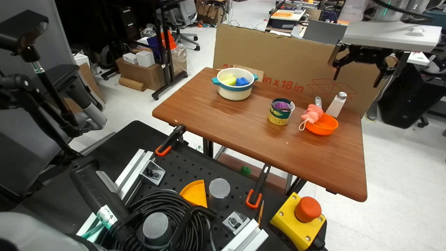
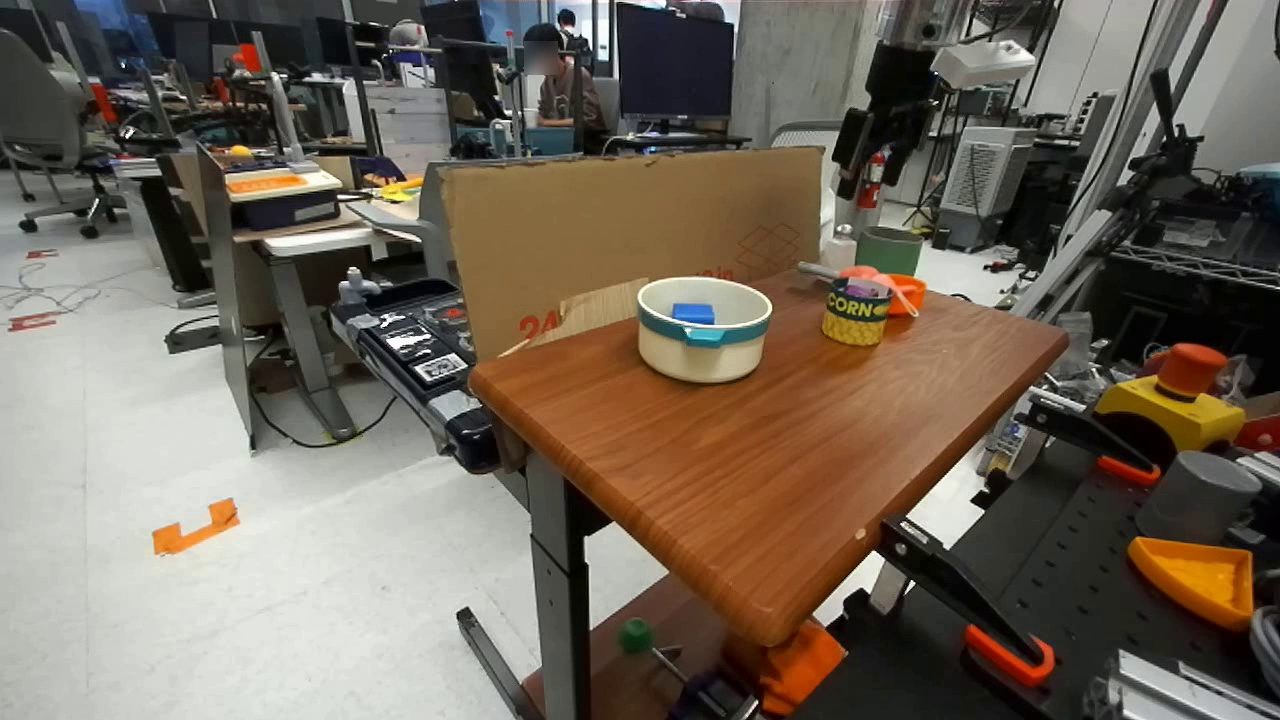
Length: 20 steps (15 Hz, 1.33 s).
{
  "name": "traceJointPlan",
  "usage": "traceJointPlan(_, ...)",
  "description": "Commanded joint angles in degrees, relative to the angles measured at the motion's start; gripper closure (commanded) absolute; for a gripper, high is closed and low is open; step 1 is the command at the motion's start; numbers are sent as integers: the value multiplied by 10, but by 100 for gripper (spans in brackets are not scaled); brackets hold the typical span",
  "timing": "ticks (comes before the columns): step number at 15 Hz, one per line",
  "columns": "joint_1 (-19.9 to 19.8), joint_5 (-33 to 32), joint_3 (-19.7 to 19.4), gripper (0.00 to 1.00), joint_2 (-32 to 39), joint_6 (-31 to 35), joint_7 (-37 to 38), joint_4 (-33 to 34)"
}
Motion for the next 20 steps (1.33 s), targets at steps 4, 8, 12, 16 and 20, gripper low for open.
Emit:
traceJointPlan(4, 10, -3, 31, 0, 13, -50, -13, 1)
traceJointPlan(8, 3, 3, 30, 0, 5, -49, -12, -2)
traceJointPlan(12, -16, 10, 21, 0, -10, -43, -11, -6)
traceJointPlan(16, -27, 10, 18, 0, -4, -50, -13, 3)
traceJointPlan(20, -30, 8, 18, 0, 13, -59, -14, 20)
